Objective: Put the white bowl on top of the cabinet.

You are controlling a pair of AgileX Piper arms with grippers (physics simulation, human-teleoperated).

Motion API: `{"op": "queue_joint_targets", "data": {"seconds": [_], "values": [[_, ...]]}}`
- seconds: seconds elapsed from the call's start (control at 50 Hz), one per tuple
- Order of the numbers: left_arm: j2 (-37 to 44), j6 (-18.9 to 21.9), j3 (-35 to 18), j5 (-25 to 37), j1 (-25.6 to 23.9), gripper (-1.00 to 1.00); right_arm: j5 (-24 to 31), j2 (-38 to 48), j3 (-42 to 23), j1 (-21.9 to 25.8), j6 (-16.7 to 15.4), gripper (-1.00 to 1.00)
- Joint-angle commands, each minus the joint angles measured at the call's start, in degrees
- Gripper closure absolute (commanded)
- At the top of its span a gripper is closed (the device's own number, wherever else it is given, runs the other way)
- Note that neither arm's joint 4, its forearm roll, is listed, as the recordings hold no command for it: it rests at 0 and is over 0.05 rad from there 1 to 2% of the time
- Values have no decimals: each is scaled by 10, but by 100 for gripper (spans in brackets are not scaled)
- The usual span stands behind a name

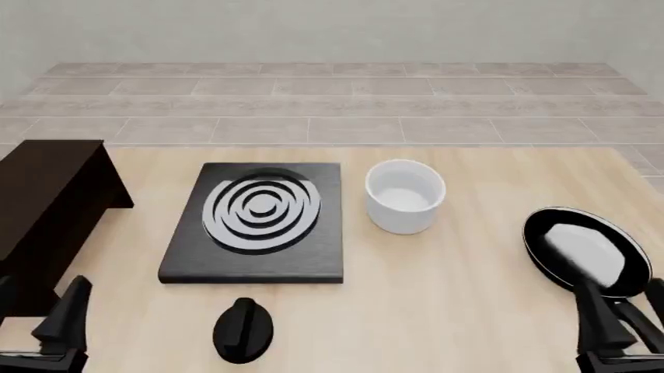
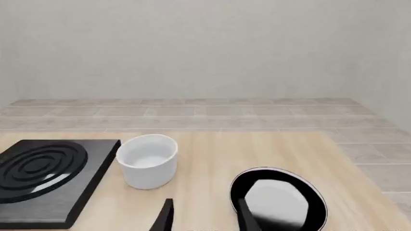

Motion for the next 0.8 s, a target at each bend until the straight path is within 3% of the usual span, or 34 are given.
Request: {"op": "queue_joint_targets", "data": {"seconds": [0.02,0.12,0.32,0.38,0.44,0.56,0.7,0.74,0.8], "values": [[-12,11,14,-9,-20,-100,4,1,-2,-2,3,-100],[-15,16,12,-5,-31,-100,4,0,-3,-2,1,-100],[-15,-15,-30,39,-38,-100,0,4,-1,-2,3,-100],[-15,27,-33,38,-58,-100,0,-2,-3,-1,-6,-100],[-16,-1,-55,54,-49,-100,5,4,-2,-2,7,-100],[-17,-36,-116,94,-43,-100,4,-1,-3,-2,-2,-100],[-16,-36,-162,142,-79,-100,2,-2,-3,-1,-5,-100],[13,-44,-171,137,-97,-100,4,3,-2,-2,5,-100],[69,-22,-184,117,-130,-100,2,-2,-3,-1,-4,-100]]}}
